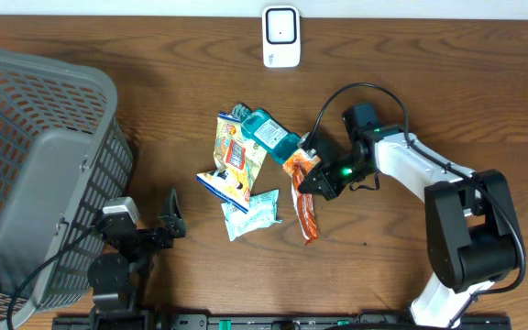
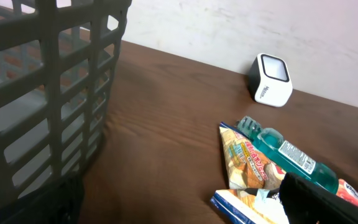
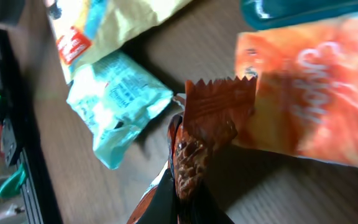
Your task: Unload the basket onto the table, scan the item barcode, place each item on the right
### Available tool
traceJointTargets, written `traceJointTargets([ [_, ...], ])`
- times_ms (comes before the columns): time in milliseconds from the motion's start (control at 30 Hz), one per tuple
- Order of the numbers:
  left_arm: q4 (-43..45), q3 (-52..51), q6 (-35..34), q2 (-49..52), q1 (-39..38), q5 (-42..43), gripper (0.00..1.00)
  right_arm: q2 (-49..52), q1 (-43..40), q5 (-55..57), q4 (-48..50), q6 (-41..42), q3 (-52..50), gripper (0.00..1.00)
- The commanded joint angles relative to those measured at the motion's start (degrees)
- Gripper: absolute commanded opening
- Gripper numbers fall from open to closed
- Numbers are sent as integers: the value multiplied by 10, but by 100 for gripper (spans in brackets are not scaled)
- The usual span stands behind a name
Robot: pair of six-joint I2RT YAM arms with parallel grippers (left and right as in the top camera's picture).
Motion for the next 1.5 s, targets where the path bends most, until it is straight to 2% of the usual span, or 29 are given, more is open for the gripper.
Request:
traceJointTargets([
  [0,-15,-9,1,0,2,9,100,7,-3,14,2,54,13,1],
  [200,-15,-9,1,0,2,9,100,7,-2,98,-16,144,58,1],
  [567,-15,-9,1,0,2,9,100,7,0,141,14,153,71,1],
  [667,-15,-9,1,0,2,9,100,7,9,198,31,185,71,13],
  [733,-15,-9,1,0,2,9,100,7,19,210,39,187,72,14],
  [833,-15,-9,1,0,2,9,100,7,35,214,41,202,85,22],
  [900,-15,-9,1,0,2,9,100,7,43,220,33,216,99,31],
  [1100,-15,-9,1,0,2,9,100,7,64,219,9,217,126,48],
  [1167,-15,-9,1,0,2,9,100,6,65,219,-1,217,126,61],
  [1267,-15,-9,1,0,2,9,100,6,63,221,-28,217,126,71],
  [1467,-15,-9,1,0,2,9,100,6,53,221,-68,215,125,74],
])
